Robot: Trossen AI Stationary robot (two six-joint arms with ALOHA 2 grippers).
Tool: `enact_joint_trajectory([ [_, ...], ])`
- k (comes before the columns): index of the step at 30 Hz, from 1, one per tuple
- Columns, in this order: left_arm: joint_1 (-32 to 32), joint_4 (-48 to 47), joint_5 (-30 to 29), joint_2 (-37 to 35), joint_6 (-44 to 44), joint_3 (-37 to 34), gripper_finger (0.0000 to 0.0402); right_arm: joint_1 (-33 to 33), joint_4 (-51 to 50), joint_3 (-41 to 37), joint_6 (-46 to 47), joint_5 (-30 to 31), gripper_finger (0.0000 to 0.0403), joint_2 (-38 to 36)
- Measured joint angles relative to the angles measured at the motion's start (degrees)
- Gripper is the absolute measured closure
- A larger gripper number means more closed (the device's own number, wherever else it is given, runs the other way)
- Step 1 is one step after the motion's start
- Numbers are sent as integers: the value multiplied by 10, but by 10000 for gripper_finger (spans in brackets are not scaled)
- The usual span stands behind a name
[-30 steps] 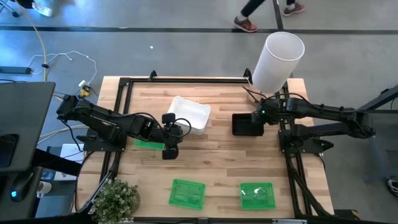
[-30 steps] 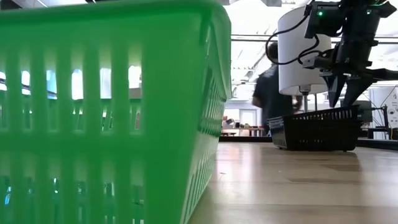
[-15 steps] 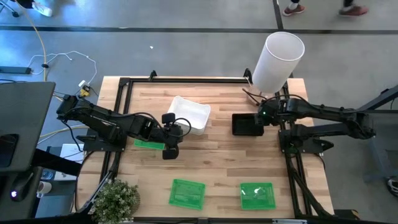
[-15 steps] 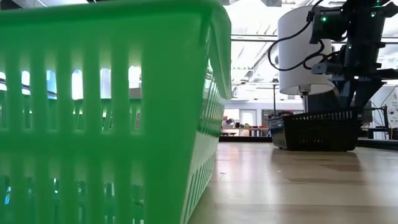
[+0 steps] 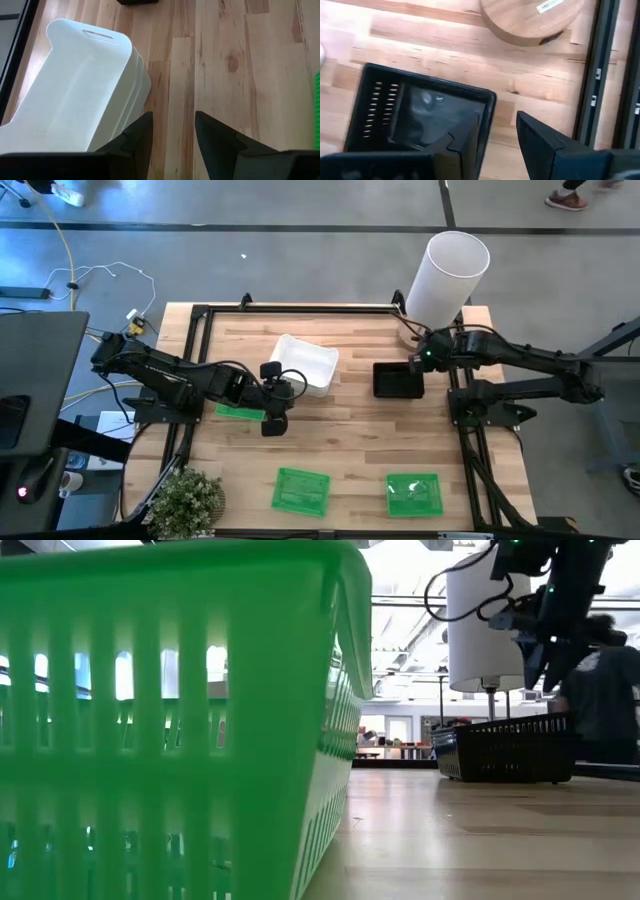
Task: Stack baskets by color
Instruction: Stack the bottom black bin on top of the other black bins
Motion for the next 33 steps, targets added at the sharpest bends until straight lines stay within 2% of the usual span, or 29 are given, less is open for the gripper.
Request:
enact_joint_trajectory([
  [3, 0, 0, 0, 0, 0, 0, 268, 0, -1, -3, 0, -11, 279, 0],
  [10, 0, 1, 0, 0, 2, 0, 268, 0, 14, -71, 15, -59, 279, 1],
  [14, 0, 1, 0, 0, 1, 0, 268, 0, 26, -89, 17, -67, 279, 1],
  [23, 0, 2, 0, 0, 0, 0, 268, 0, 17, -46, -2, -26, 279, 0],
  [33, 0, 4, 0, 0, 1, 0, 268, 0, 15, -41, -15, -49, 279, 28],
])
